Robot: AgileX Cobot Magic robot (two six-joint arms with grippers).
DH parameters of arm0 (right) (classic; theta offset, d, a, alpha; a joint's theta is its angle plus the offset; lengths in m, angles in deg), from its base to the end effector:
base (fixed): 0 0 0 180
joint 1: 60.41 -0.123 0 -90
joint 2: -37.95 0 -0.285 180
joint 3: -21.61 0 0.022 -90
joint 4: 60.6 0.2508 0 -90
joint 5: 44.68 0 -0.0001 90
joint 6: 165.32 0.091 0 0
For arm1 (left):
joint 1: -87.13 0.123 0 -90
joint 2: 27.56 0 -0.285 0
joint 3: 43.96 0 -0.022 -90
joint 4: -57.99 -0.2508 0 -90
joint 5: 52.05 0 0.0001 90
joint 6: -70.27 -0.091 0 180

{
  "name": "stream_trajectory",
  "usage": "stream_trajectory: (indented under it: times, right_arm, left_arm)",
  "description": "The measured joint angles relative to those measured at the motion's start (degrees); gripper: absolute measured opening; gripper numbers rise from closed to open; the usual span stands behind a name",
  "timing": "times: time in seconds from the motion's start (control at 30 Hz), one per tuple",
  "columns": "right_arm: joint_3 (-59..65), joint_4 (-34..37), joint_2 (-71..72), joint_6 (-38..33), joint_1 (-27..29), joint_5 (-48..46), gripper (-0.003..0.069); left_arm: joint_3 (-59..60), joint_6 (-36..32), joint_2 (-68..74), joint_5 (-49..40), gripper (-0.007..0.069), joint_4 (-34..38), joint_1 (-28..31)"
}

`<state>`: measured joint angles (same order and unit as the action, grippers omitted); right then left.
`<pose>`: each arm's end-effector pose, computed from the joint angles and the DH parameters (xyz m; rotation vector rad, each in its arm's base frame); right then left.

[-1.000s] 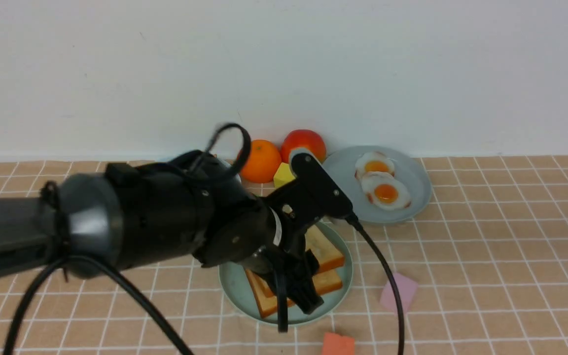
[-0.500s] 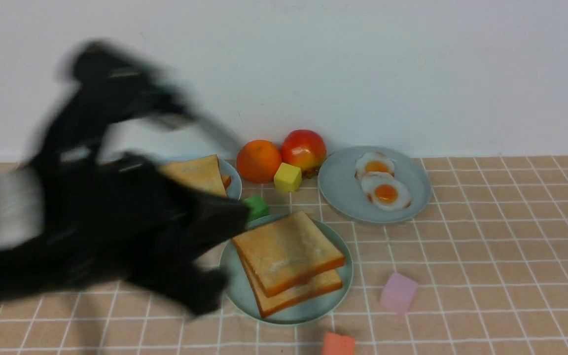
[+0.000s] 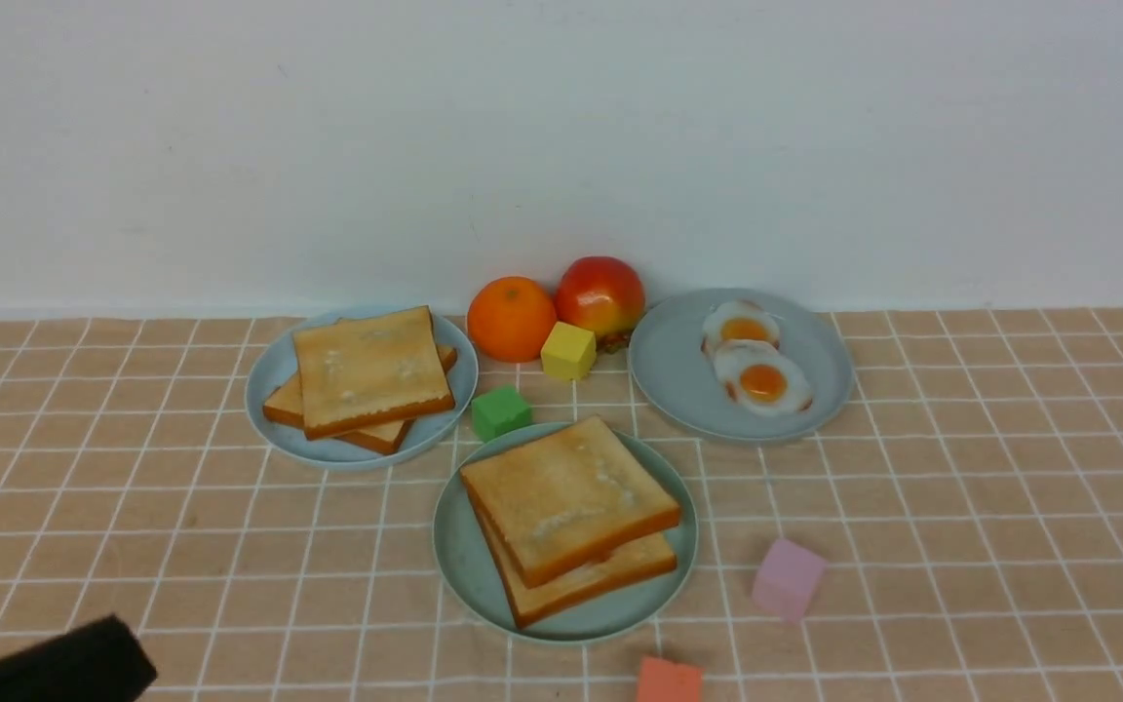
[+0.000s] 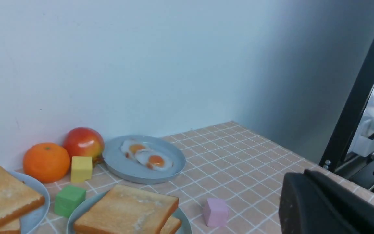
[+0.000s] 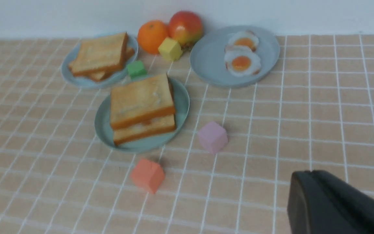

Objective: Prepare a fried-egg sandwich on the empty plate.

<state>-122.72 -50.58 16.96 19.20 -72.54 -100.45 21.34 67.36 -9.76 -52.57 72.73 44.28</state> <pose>0.0117 0.0159 0.3475 -0.1292 1.9677 0.3968 0.0478 -0.0447 0.2721 0.4049 1.4518 -0.7757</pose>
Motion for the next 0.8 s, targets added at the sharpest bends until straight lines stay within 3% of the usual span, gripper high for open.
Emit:
stream_trajectory:
  times: [0.2,0.33,0.57,0.8]
  right_arm:
    - [12.5,0.0,-0.1,4.1,0.0,23.6,0.0004]
    - [18.8,0.0,-0.1,4.4,0.0,31.3,0.0008]
    - [27.5,-0.2,-0.1,4.4,0.0,32.9,0.0015]
    - [33.1,-8.1,3.8,3.3,2.7,34.6,-0.0002]
  left_arm:
    - [3.4,0.0,-0.3,-0.3,-0.0013,0.1,0.0]
    - [3.5,0.0,-0.3,-2.2,-0.0013,0.1,0.0]
    - [3.5,0.0,-0.3,-4.2,-0.0013,0.1,0.0]
    - [3.5,0.0,-0.3,-4.2,-0.0013,0.1,0.0]
